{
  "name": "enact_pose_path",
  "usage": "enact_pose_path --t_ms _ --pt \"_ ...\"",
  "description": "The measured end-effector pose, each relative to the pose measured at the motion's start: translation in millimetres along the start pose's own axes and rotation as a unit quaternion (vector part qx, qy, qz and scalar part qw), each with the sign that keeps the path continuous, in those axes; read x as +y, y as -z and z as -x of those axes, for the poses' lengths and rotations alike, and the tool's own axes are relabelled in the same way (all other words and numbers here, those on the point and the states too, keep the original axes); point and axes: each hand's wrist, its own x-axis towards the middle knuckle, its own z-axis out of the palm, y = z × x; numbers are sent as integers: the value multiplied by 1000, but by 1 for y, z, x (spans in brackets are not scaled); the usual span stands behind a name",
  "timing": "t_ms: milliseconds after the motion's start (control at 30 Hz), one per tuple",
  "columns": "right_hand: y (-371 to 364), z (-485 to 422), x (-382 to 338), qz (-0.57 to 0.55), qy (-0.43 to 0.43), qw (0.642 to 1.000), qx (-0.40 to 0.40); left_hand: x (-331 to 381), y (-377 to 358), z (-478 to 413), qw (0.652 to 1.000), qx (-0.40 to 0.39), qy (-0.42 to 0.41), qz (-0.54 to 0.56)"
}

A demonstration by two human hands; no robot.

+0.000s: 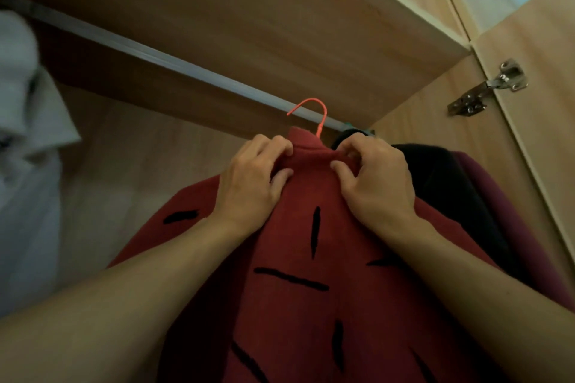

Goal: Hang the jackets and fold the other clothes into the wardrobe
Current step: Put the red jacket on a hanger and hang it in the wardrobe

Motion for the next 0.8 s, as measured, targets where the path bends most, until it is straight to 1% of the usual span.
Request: enact_pose_path --t_ms 133,300,500,633,733,800 --pt "-21 -22 11 44 22 999 4 -22 -31 -14 999 31 7 -12" --pt "-48 -44 31 100 53 994 2 -48 -72 -33 999 36 0 -2" --pt "-74 -90 62 175 60 983 22 -72 -128 -80 998 54 5 16" --pt "-95 -105 79 206 54 977 -6 -87 -163 -91 998 40 34 39" --pt "-113 -97 95 238 41 969 -42 -93 -197 -75 996 -6 63 70" --pt "-121 -84 106 264 48 962 -57 -93 -221 -58 991 -24 91 94"
